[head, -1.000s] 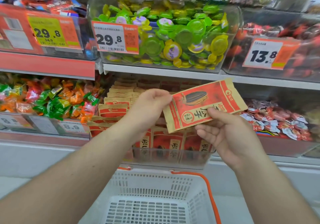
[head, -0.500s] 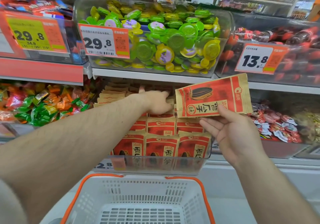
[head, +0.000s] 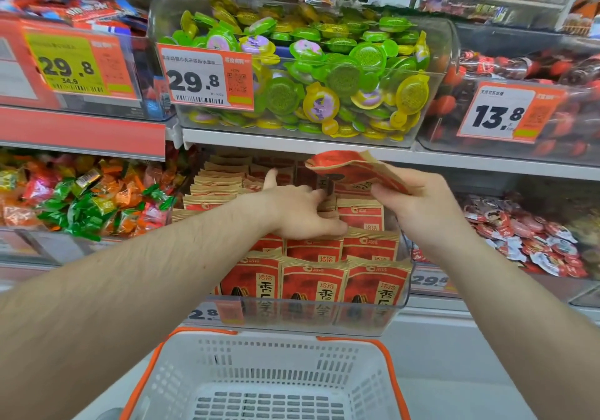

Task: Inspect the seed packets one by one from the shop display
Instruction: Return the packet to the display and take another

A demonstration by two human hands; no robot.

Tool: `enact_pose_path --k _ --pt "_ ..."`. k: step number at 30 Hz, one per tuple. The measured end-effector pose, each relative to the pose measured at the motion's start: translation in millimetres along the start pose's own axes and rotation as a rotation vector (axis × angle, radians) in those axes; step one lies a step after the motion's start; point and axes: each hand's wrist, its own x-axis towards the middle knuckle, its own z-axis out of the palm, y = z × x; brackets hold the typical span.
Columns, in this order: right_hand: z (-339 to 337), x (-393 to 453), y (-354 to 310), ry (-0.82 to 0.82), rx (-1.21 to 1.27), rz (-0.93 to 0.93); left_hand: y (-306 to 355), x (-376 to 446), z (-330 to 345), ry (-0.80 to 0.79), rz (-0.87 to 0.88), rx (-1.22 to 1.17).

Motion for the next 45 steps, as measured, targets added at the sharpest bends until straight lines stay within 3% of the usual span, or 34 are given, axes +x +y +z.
enact_pose_path --k 11,16,22,25,31,36,40,45 --pt "13.2 55.6 36.1 -0.162 -0.523 -0.044 -14.3 -17.2 -10.6 -0.267 0.152 -0.025" --pt "27.6 79.5 25.7 -0.215 -0.702 0.069 -12.3 -15.3 -6.0 -0.21 0.144 -0.05" --pt "50.1 96.0 16.8 -0.198 -0.656 0.291 -13.0 -13.4 -3.9 -0.173 0.134 -0.08" --pt "50.8 101.3 21.3 -0.209 -0.746 0.323 -13.0 -13.6 -2.9 -0.17 0.13 -0.096" --pt "52.9 117.6 38.7 -0.262 -0.91 0.257 -12.4 -13.6 -3.2 -0.161 0.133 -0.131" --pt "53.2 121.2 36.5 -0.162 -0.934 0.258 -11.5 -14.5 -2.5 -0.149 0.135 -0.13" --pt "58.2 113.3 28.0 -0.274 -1.061 0.286 -12.6 -14.0 0.0 -0.134 0.137 -0.131" --pt "62.1 100.8 26.4 -0.145 -1.284 -0.028 -12.7 -12.0 2.2 -0.1 0.14 -0.118"
